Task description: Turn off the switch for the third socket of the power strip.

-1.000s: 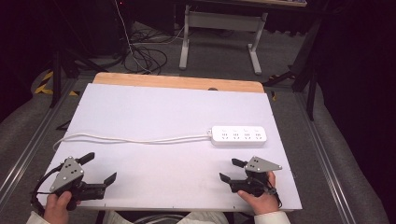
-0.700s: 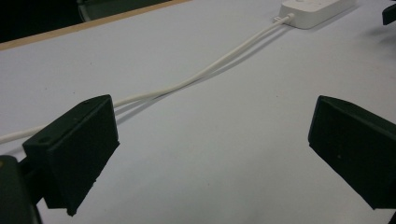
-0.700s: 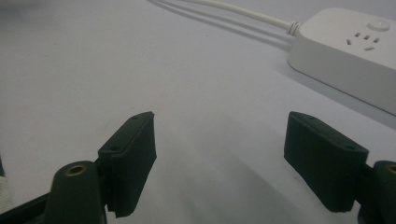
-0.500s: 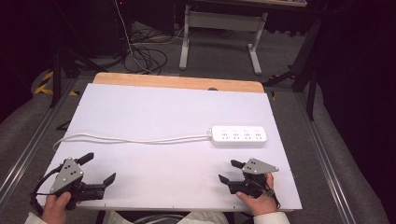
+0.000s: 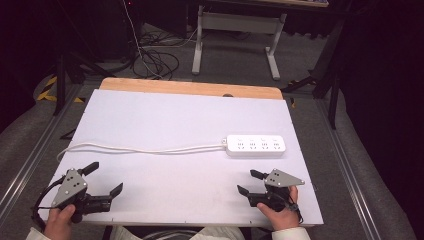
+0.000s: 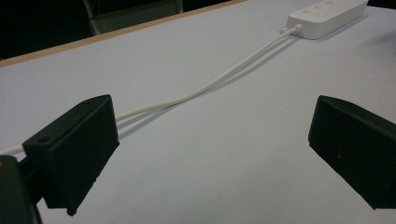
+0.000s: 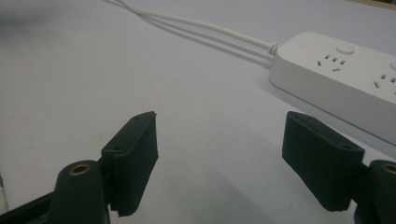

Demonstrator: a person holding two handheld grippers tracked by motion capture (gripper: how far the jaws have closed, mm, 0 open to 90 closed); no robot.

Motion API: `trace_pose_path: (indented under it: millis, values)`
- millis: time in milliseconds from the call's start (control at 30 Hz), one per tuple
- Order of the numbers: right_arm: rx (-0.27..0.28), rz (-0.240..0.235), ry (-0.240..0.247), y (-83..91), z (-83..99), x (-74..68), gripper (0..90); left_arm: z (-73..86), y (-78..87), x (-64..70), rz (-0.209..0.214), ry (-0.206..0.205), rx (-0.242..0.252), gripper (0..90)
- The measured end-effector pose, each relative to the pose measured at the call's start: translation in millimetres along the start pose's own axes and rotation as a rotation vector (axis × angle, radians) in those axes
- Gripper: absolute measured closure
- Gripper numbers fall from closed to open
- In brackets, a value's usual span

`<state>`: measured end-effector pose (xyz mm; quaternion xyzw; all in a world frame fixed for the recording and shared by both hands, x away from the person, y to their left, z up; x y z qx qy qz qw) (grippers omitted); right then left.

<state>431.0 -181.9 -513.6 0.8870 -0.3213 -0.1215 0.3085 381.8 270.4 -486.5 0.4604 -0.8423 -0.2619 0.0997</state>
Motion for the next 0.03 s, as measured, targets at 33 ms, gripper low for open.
trace_pose_path:
  millis: [33]
  values:
    - [0.000,-0.002,0.001,0.3,0.2,0.1,26.7,-0.2,-0.2,0.4,-0.003,-0.005,0.002,2.0]
Point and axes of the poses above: each handheld gripper's, and its own axes: y roughly backward along the jaws, z roughly out of its underside, x roughly to its right, the point moved 6 cm from there along -y, roughly forward along the jaws, and after that the axes turned 11 degrees about -x, right-handed, at the moved point
